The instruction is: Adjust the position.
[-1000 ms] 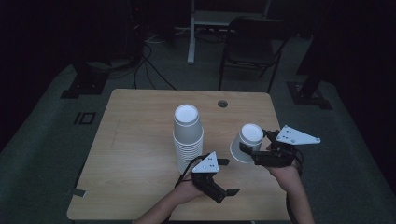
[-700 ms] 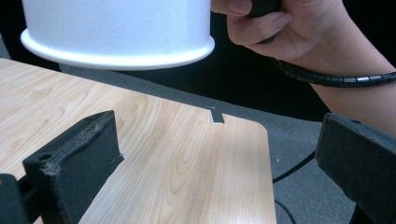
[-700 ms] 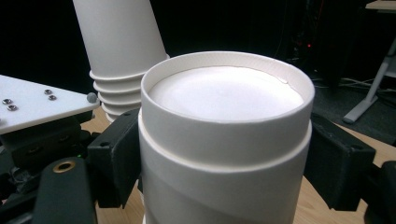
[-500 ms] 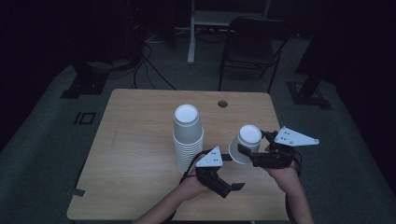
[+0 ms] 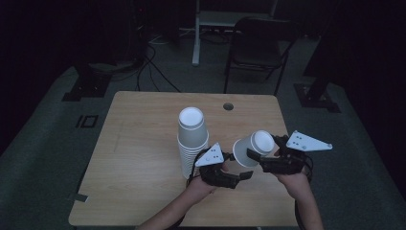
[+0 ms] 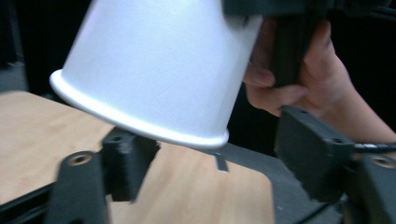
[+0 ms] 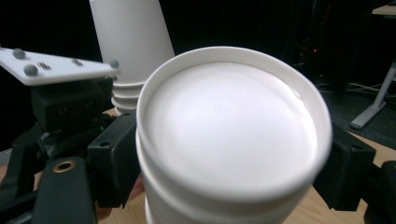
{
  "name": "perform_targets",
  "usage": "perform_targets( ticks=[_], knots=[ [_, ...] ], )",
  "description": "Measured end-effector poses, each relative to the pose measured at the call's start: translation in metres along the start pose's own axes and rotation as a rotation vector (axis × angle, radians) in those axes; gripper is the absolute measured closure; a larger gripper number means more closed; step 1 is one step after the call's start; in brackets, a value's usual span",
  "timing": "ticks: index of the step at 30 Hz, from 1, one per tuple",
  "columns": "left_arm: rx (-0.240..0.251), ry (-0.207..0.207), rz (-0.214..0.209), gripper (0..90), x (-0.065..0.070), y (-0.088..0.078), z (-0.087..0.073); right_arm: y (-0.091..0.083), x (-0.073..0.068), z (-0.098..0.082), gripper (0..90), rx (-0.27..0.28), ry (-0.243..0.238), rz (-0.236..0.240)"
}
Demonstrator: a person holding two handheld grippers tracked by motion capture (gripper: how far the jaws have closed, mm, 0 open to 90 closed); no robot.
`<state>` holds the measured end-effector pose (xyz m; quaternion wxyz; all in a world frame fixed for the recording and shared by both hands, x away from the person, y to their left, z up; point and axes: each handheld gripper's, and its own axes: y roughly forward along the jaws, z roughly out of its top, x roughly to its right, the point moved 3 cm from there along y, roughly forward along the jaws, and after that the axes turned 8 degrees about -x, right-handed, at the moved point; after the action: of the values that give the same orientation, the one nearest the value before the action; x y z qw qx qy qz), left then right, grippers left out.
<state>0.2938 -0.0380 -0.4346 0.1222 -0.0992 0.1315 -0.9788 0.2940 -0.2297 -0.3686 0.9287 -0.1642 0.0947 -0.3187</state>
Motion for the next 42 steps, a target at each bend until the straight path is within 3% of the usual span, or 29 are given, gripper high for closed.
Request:
perform_targets(
  ticks=[2,5,9,12,14,20,24,25,27,29,33,37,42],
  knots=[
    [0.000,0.017,0.035,36.3,-0.001,-0.002,0.002,-0.001,0.000,0.000,20.8,-0.004,-0.002,-0.001],
    [0.000,0.019,0.054,42.8,-0.001,-0.006,0.005,-0.002,0.001,-0.001,20.8,-0.001,-0.002,-0.001],
    [0.028,-0.019,0.032,54.9,-0.005,-0.010,0.004,-0.005,0.002,-0.002,20.8,0.002,0.007,0.009],
    [0.045,-0.036,-0.003,61.3,-0.008,-0.013,0.003,-0.006,0.003,-0.004,20.8,-0.006,0.009,0.011],
    [0.049,-0.026,-0.022,66.3,-0.007,-0.015,0.003,-0.007,0.004,-0.005,20.8,-0.008,0.011,0.021],
    [0.068,-0.007,-0.102,77.0,-0.003,-0.018,0.005,-0.014,0.008,-0.006,20.6,0.021,0.045,0.109],
    [0.051,0.063,-0.166,85.5,0.008,-0.016,0.006,-0.018,0.009,-0.005,17.3,0.014,0.058,0.163],
    [0.047,0.075,-0.160,86.3,0.010,-0.015,0.006,-0.017,0.009,-0.005,16.1,0.009,0.064,0.175],
    [0.031,0.096,-0.152,86.7,0.013,-0.013,0.007,-0.018,0.008,-0.002,16.2,0.014,0.060,0.151],
    [0.026,0.087,-0.169,86.7,0.012,-0.014,0.007,-0.020,0.009,0.001,16.3,0.022,0.061,0.128],
    [0.020,0.057,-0.155,86.8,0.007,-0.016,0.007,-0.024,0.015,0.002,21.5,0.020,0.078,0.098],
    [0.011,0.053,-0.141,86.8,0.005,-0.016,0.007,-0.023,0.016,-0.002,21.3,-0.004,0.088,0.098],
    [0.008,0.054,-0.137,86.7,0.006,-0.015,0.008,-0.026,0.017,-0.007,24.7,0.004,0.075,0.103]
  ],
)
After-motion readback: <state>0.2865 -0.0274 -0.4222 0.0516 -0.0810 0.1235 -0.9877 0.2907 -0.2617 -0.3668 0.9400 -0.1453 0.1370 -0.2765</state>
